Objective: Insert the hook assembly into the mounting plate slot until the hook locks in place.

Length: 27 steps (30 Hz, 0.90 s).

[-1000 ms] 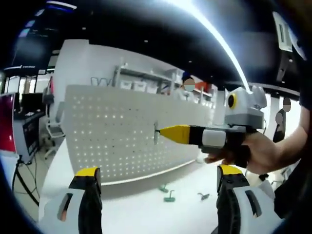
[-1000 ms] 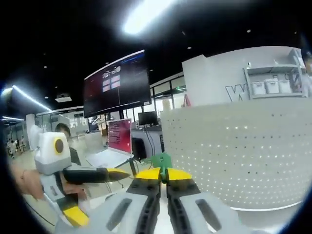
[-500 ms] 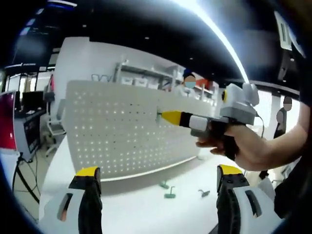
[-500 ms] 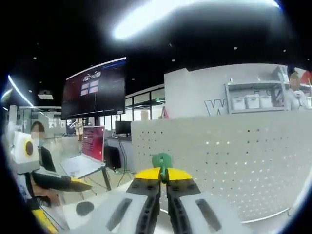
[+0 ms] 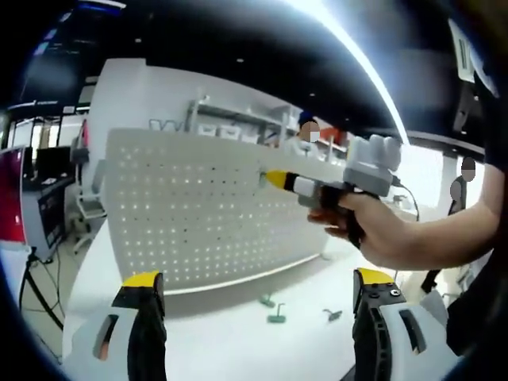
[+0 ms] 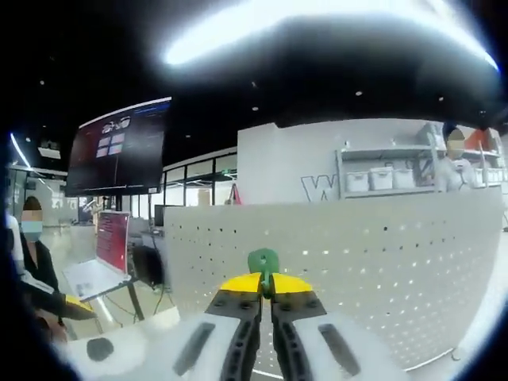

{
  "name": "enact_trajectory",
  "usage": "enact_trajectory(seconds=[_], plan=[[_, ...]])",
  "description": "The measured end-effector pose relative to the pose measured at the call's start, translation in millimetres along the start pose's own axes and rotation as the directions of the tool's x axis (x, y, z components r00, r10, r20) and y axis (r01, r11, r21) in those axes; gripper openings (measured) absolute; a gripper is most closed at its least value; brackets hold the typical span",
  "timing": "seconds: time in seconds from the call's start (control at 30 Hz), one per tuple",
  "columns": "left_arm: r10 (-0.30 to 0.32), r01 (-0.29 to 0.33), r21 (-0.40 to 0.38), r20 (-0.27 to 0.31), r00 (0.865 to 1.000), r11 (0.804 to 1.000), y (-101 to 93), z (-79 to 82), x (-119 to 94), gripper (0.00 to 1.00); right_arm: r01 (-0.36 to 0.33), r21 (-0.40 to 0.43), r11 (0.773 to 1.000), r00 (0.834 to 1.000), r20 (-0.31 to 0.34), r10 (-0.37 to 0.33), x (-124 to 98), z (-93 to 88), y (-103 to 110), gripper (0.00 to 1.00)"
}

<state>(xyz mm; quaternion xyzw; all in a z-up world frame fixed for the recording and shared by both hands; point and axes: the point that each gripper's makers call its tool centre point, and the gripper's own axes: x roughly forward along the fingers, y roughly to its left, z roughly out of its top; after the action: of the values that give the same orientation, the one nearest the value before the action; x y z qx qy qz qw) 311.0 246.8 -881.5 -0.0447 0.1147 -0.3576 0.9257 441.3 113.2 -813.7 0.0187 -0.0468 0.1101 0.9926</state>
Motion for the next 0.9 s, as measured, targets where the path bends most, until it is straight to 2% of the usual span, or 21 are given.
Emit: enact_trajectory(seconds=[0.3, 0.67, 0.9], plan=[[0.001, -0.002, -0.007, -0.013, 1.000, 1.000, 3.1, -3.0, 3, 1.00, 0.097, 0.027, 0.995, 0.995, 0.017, -0.098, 15, 4.5, -32, 0.00], [-0.004, 0.003, -0.017, -0.033, 0.999, 1.000, 4.6, -11.2, 5, 1.00, 0.215, 0.070, 0.974, 0.975, 0.035, -0.218, 33, 10.1, -79, 0.00], [0.001, -0.001, -0.022, -0.041, 0.999, 1.000, 8.8, -14.0, 6, 1.00, 0.231, 0.081, 0.970, 0.972, 0.034, -0.234, 39, 9.2, -85, 0.00]])
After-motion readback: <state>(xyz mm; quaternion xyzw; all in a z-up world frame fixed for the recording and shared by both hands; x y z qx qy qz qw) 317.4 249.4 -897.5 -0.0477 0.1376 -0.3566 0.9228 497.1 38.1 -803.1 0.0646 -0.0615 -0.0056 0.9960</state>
